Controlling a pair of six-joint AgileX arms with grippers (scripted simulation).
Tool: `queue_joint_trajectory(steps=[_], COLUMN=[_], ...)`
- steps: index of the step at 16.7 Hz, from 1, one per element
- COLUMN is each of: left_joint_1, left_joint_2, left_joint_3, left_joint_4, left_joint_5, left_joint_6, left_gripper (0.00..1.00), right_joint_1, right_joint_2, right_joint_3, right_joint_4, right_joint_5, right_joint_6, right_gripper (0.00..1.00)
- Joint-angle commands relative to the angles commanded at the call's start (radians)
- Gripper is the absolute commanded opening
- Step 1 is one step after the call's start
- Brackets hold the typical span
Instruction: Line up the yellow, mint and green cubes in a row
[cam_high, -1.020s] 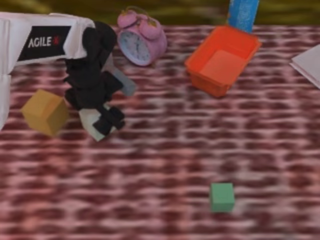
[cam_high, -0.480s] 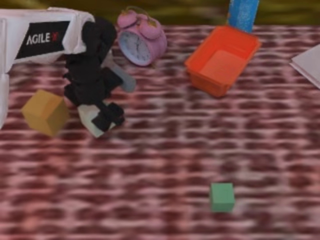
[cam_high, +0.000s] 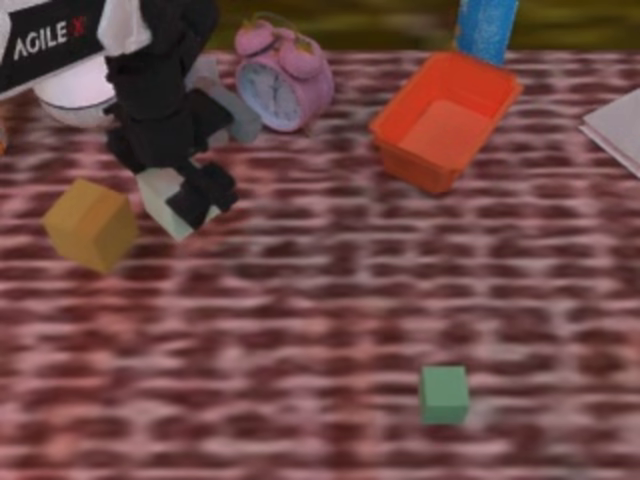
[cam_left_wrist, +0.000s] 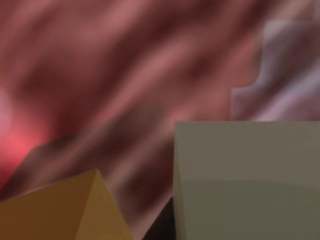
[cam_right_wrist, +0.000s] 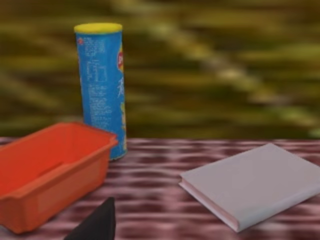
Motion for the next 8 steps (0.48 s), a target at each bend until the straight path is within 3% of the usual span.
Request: queue_joint_trajectory(steps=[4, 8], left_joint_1=[-0.021, -0.162], left_joint_2=[-0.001, -0.052], left_joint_3=[-0.007, -0.064], left_joint_4=[0.003, 0.012], left_joint_5=[0.0, 0.0], left_joint_6=[0.008, 0.047], left_gripper=[0.0, 0.0], right_joint_1=[0.0, 0.0], right_joint_2=[0.0, 0.0], right_joint_3=[0.0, 0.0], right_joint_4=[0.0, 0.0], right_joint_5=[0.0, 0.0], right_joint_6=[0.0, 0.0], right_gripper=[1.0, 1.0])
